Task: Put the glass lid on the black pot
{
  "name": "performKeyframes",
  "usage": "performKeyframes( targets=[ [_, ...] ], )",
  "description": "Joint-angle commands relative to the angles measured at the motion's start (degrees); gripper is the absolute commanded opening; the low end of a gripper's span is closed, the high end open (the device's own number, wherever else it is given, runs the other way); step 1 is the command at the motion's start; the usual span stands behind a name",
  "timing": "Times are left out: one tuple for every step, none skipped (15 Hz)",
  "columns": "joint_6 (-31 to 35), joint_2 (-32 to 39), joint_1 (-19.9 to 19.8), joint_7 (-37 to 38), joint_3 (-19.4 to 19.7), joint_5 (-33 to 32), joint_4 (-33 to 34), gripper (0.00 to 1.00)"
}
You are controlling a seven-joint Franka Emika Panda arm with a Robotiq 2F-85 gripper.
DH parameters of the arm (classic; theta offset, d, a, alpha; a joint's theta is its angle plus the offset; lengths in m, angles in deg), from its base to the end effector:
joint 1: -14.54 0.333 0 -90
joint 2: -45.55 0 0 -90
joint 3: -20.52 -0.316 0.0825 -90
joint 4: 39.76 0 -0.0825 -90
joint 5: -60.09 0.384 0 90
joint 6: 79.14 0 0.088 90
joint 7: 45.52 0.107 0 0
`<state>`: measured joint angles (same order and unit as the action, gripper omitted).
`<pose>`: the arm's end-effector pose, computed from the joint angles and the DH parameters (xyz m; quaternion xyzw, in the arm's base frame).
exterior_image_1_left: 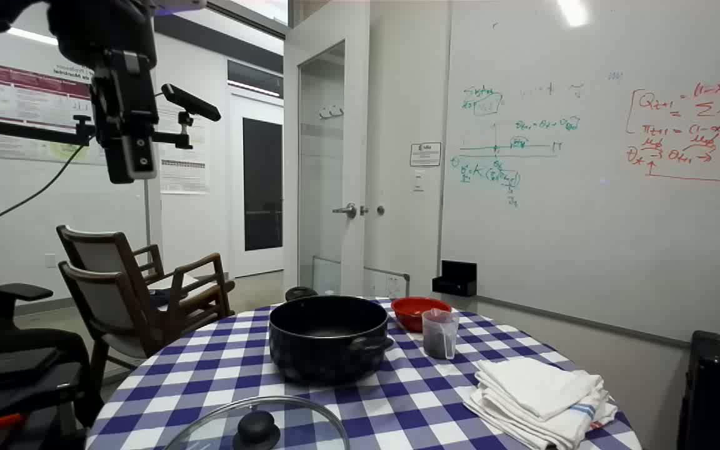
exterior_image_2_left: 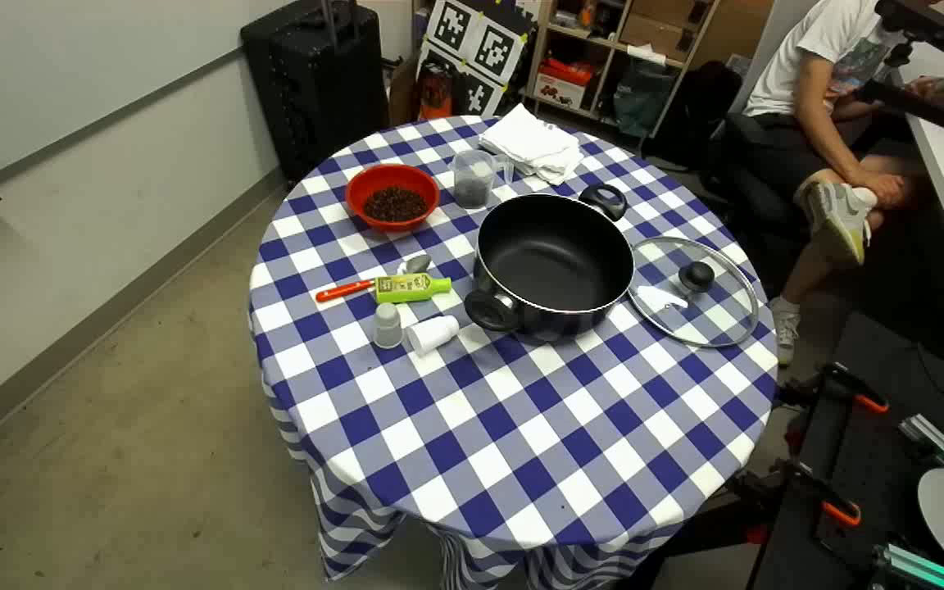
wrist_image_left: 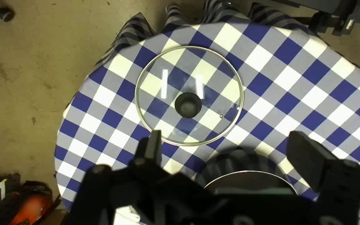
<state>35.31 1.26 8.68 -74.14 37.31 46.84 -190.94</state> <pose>0.3048 -0.1457 0.4781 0.9900 0.1279 0.0513 0.0291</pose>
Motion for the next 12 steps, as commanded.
performKeyframes(
  targets=[
    [-0.2,0.0,0.0,0.0,0.0,0.0,0.1,1.0],
    [-0.2,0.0,0.0,0.0,0.0,0.0,0.1,1.0],
    [-0.2,0.0,0.0,0.0,0.0,0.0,0.1,1.0],
    [-0.2,0.0,0.0,0.0,0.0,0.0,0.1,1.0],
    [-0.2,0.0,0.0,0.0,0.0,0.0,0.1,1.0],
    [-0.2,0.0,0.0,0.0,0.0,0.0,0.1,1.0],
    [0.0,0.4,0.1,0.1,0.2,0.4,0.2,1.0],
    [1.1,1.0,0.0,0.9,0.2,0.4,0.1,1.0],
    [2.7,1.8,-0.4,2.5,0.1,0.6,-0.1,1.0],
    [5.0,3.0,-1.1,5.2,-0.3,0.5,-0.4,1.0],
    [6.2,4.3,-0.9,5.9,0.1,1.1,-0.5,1.0],
    [7.7,6.2,-0.7,6.9,0.3,1.8,-0.7,1.0]
  ],
)
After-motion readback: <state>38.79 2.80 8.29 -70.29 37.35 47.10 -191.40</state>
